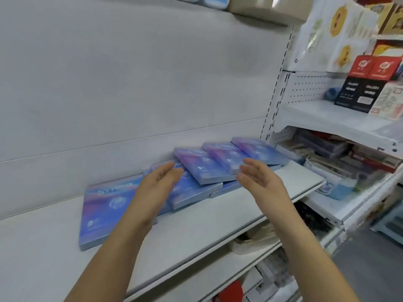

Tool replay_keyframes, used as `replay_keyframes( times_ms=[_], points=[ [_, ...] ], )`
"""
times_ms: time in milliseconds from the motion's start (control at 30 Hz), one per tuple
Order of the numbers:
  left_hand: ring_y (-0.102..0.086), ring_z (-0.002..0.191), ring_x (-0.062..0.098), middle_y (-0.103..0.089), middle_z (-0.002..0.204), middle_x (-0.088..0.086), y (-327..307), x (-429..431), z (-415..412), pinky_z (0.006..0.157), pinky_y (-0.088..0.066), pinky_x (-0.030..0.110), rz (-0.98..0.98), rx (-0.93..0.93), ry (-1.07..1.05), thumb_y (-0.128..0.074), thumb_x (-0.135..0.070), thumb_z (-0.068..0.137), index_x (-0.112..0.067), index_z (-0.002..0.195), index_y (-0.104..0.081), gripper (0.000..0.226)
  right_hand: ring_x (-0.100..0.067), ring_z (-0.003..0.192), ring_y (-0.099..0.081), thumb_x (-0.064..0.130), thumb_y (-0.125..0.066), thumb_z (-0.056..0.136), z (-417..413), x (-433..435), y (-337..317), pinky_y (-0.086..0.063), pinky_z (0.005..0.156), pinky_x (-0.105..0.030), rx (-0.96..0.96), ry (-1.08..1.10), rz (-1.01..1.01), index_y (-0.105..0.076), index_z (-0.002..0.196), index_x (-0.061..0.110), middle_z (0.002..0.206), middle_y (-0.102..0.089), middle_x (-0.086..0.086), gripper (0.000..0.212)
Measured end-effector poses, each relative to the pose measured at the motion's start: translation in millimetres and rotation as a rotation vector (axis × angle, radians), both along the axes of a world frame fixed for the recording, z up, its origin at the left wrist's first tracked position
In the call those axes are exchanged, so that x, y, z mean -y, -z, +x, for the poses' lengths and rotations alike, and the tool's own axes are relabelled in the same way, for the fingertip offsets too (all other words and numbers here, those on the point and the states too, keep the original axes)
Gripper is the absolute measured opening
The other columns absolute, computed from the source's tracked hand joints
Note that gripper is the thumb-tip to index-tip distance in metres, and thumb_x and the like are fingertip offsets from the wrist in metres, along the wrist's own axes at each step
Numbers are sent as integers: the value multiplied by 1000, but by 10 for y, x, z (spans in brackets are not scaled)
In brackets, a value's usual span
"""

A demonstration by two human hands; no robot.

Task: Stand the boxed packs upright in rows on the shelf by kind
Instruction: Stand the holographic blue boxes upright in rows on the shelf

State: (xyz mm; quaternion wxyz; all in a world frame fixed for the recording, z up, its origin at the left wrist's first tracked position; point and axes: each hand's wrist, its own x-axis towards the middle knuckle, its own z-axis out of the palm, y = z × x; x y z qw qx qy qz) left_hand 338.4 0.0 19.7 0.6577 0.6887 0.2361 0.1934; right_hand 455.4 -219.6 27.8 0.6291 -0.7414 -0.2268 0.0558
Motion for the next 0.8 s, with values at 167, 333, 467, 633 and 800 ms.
replay_keyframes(
  times_ms=[167,333,467,633,800],
  points=[
    [-74,97,9,-78,102,-9,34,-14,404,105,-53,38,27,-85,-39,-70,-57,72,-38,128,-64,60,9,111,-63,26,-72,93,666,20,-25,-47,81,-6,29,-44,14,-65,123,35,122,-68,19,32],
    [-74,72,19,-78,81,-12,7,6,766,69,-61,40,133,-175,-214,-72,-63,74,-34,146,-50,80,8,104,-65,25,-70,95,1556,182,-102,-46,78,-6,81,-45,32,-68,112,36,112,-72,24,20],
    [-69,89,19,-75,93,-6,-39,68,1032,69,-49,34,414,-397,-321,-62,-82,75,-38,134,-54,74,-17,120,-62,30,-69,95,2342,314,-58,-49,104,-38,117,85,-185,-68,123,25,128,-68,6,29],
    [-63,105,30,-68,113,6,-73,93,1272,84,-40,35,459,-527,-375,-81,-60,76,-21,153,-43,95,-30,118,-60,67,-68,83,2933,264,134,-46,89,-36,13,-25,-628,-62,130,14,133,-63,-10,71],
    [-76,89,26,-78,111,12,-128,-19,1150,81,-58,30,218,-412,-349,-86,-30,80,-12,145,-56,74,-30,106,-64,76,-74,69,3134,283,204,-49,83,-37,22,-30,-680,-66,119,21,128,-69,-8,75]
  ],
)
